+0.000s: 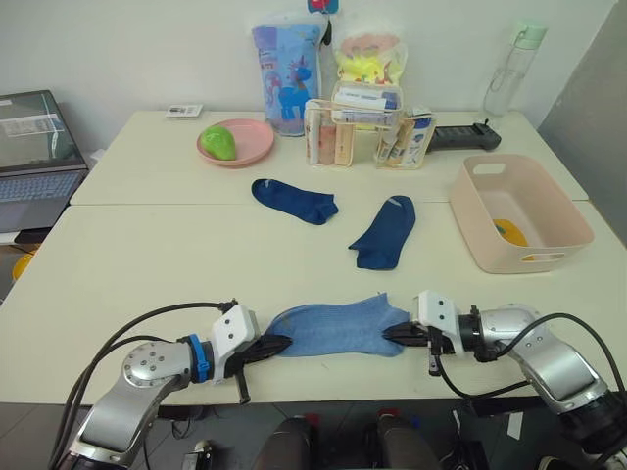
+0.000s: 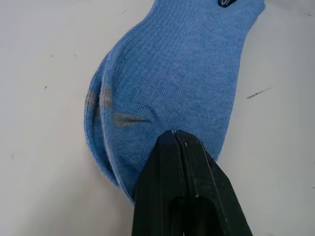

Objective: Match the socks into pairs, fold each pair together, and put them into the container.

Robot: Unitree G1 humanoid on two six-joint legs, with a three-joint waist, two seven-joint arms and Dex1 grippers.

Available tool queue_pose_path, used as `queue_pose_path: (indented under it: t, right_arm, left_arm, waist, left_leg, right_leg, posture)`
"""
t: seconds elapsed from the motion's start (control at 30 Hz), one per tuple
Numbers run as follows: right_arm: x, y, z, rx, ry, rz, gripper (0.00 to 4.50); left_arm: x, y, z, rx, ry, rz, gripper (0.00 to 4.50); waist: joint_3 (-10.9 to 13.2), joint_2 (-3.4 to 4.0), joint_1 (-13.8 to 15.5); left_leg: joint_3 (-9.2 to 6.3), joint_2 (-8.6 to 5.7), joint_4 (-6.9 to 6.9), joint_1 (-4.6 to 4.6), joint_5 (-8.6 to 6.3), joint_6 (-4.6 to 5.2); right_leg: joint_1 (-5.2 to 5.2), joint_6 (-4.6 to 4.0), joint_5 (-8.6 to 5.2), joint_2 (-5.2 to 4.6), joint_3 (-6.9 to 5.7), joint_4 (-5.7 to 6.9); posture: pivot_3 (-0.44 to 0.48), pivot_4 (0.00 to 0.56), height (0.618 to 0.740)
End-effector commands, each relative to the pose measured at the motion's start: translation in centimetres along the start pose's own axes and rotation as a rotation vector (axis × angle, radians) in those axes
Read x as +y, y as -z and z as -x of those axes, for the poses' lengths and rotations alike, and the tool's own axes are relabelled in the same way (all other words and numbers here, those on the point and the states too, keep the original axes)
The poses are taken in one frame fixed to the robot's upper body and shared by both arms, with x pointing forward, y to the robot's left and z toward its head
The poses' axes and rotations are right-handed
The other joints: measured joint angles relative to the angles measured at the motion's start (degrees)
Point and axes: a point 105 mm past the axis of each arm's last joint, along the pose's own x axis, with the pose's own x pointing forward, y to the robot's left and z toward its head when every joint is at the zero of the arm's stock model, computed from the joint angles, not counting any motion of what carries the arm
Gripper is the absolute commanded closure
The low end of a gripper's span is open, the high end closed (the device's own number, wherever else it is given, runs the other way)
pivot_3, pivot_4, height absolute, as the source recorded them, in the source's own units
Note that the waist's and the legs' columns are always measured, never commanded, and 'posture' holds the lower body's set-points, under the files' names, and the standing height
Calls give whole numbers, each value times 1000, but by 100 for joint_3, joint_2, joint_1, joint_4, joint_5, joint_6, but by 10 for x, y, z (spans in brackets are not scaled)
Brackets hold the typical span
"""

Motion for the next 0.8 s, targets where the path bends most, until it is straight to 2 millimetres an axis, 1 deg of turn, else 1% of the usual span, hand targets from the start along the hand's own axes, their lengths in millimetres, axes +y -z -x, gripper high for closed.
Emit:
queue_pose_path:
  t: [0.03, 0.13, 0.17, 0.23, 0.33, 0.37, 0.4, 0.43, 0.47, 0.53, 0.6, 0.67, 0.73, 0.77, 0.8]
  right_arm:
    - [-5, 3, 16, 7, 30, -33, 4488]
    - [-8, -15, 28, -98, 46, -94, 4488]
    - [-13, -22, 34, -133, 76, -107, 4488]
    - [-21, -29, 41, -167, 130, -115, 4488]
    - [-47, -29, 53, -180, 318, -94, 4500]
    - [-51, -28, 55, -182, 353, -91, 4114]
    - [-57, -26, 58, -181, 395, -95, 3916]
    - [-63, -22, 61, -177, 445, -102, 3605]
    - [-67, -20, 64, -174, 479, -107, 3192]
    - [-72, -17, 65, -172, 518, -110, 2570]
    - [-74, -14, 66, -170, 547, -114, 1855]
    - [-79, -5, 64, -157, 607, -121, 1132]
    - [-81, 0, 62, -147, 637, -117, 417]
    - [-81, 2, 62, -136, 644, -105, 47]
    - [-81, 3, 62, -131, 647, -98, 13]
  left_arm:
    - [7, -4, 9, -12, -27, 12, 4500]
    - [11, -18, 12, -71, -45, 69, 4500]
    - [15, -25, 16, -100, -64, 86, 4500]
    - [22, -34, 21, -145, -93, 117, 4500]
    - [53, -46, 36, -240, -261, 190, 3958]
    - [58, -47, 39, -253, -292, 204, 3599]
    - [68, -47, 44, -272, -362, 209, 3311]
    - [80, -45, 49, -287, -445, 212, 2997]
    - [87, -43, 53, -296, -501, 215, 2641]
    - [94, -39, 56, -298, -564, 210, 2065]
    - [97, -34, 58, -286, -606, 198, 1404]
    - [103, -14, 61, -232, -708, 181, 746]
    - [104, -4, 62, -210, -759, 171, 64]
    - [104, -2, 63, -208, -767, 170, 0]
    - [104, -1, 63, -207, -773, 166, 0]
  waist:
    - [0, 0, 2]
    - [1, 0, 5]
    - [2, 0, 6]
    - [2, 0, 5]
    - [2, -1, 8]
    - [2, -1, 8]
    - [2, 0, 6]
    - [1, 0, 6]
    - [1, 0, 7]
    - [2, -1, 8]
    - [2, -1, 8]
    - [0, -1, 8]
    - [0, -1, 6]
    - [0, -1, 6]
    - [1, -1, 7]
  left_leg:
    - [0, 0, 0, 0, 0, 0]
    - [-1, 0, 0, -1, 0, 0]
    - [-1, 1, 0, -1, 0, 1]
    - [-1, 1, 0, -4, -1, 1]
    - [-1, 2, -2, -3, 0, 1]
    - [-1, 2, -1, -3, 0, 0]
    - [0, 2, -1, -2, 0, -1]
    - [1, 1, -2, -2, 0, -1]
    - [3, 1, -3, -2, 1, -1]
    - [4, 0, -3, -3, 1, -2]
    - [6, 1, -3, -3, 1, -2]
    - [5, 2, -4, -3, 1, -2]
    - [11, 1, -8, 0, 1, -2]
    - [13, 1, -9, 1, 1, -2]
    - [14, 1, -9, 1, 1, -2]
  right_leg:
    - [0, 0, 0, 0, 0, 0]
    - [0, 0, 0, 0, 0, 0]
    - [0, 0, 0, 0, 0, 0]
    - [-6, 0, 0, 0, 0, 2]
    - [-5, 0, 0, 1, -1, 2]
    - [-5, 0, 0, 1, -2, 3]
    - [-5, 0, 0, 1, -1, 3]
    - [-6, 0, 0, 1, 0, 3]
    - [-7, 0, 0, 1, 0, 3]
    - [-8, 0, 0, 1, 1, 2]
    - [-9, 0, 0, 1, 3, 4]
    - [-10, 0, 0, 1, 2, 4]
    - [-10, 0, 0, 1, 8, 3]
    - [-11, 0, 0, 1, 10, 4]
    - [-12, 0, 0, 1, 10, 4]
  posture:
    - [0, 150, 740]
    - [0, 150, 740]
    - [0, 150, 740]
    - [0, 150, 740]
    - [0, 150, 740]
    - [0, 150, 740]
    - [0, 150, 740]
    - [0, 150, 740]
    - [0, 150, 740]
    - [0, 150, 740]
    - [0, 150, 740]
    - [0, 150, 740]
    - [0, 150, 740]
    - [0, 150, 740]
    - [0, 150, 740]
